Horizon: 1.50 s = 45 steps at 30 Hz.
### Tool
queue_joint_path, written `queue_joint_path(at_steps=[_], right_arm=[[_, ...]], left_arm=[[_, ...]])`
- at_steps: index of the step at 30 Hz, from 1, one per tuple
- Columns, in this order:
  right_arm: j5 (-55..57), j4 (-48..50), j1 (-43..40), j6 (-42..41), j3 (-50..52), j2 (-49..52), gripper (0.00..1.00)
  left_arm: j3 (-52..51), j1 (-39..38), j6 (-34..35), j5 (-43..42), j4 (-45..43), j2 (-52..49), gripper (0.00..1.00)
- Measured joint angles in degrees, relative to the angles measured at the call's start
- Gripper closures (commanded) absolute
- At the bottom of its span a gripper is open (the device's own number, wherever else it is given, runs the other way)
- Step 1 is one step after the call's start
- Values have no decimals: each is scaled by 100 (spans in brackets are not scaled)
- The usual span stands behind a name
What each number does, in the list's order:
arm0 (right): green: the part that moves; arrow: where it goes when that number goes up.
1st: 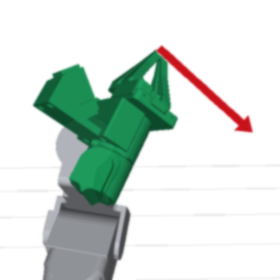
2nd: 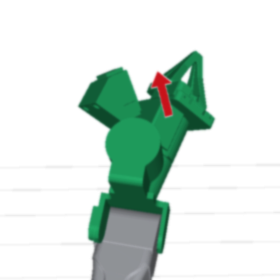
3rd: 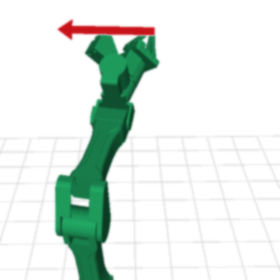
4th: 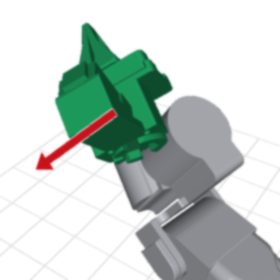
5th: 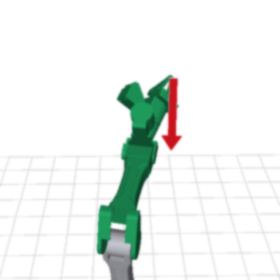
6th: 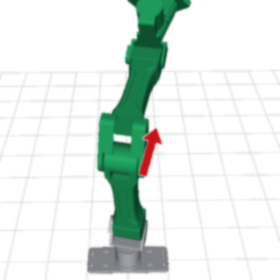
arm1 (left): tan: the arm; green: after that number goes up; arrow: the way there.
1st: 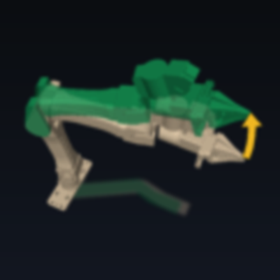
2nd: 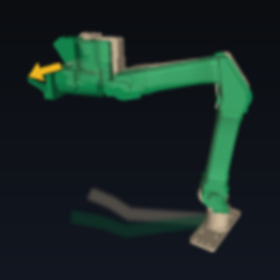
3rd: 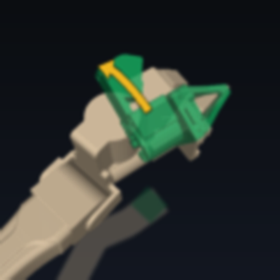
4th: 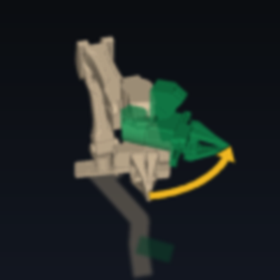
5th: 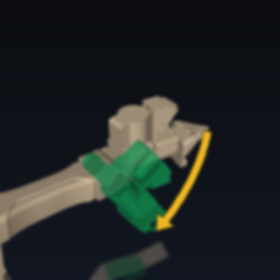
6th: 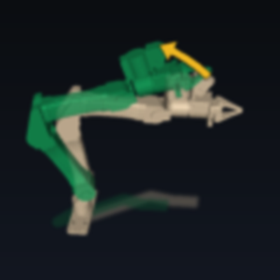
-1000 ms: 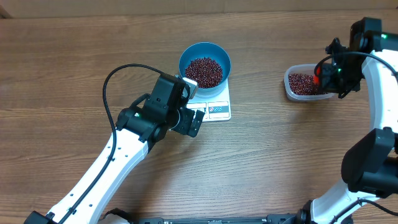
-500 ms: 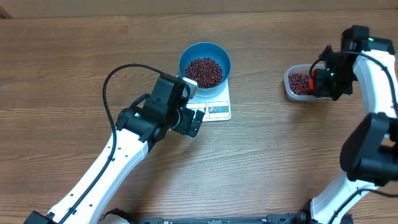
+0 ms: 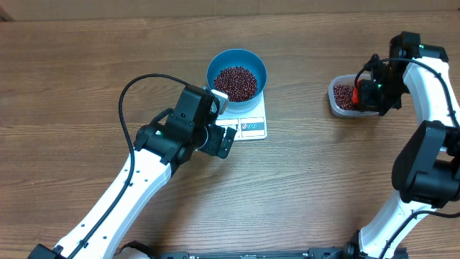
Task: Scoop item into bowl and weigh 150g on scale
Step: 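Dip the red scoop into the beans and scoop them up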
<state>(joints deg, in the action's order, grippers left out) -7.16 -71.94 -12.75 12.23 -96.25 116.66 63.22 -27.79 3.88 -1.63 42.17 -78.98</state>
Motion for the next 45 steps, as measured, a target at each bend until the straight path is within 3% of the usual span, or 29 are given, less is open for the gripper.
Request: queue_joint_path(at_steps=[25, 45], right_arm=[[-1080, -533, 179, 245, -33, 170, 96], [-3189, -970, -1106, 1012, -26, 210, 96]], left_arm=[[0, 0, 0, 0, 0, 0, 1], [0, 0, 2, 0, 0, 0, 0]])
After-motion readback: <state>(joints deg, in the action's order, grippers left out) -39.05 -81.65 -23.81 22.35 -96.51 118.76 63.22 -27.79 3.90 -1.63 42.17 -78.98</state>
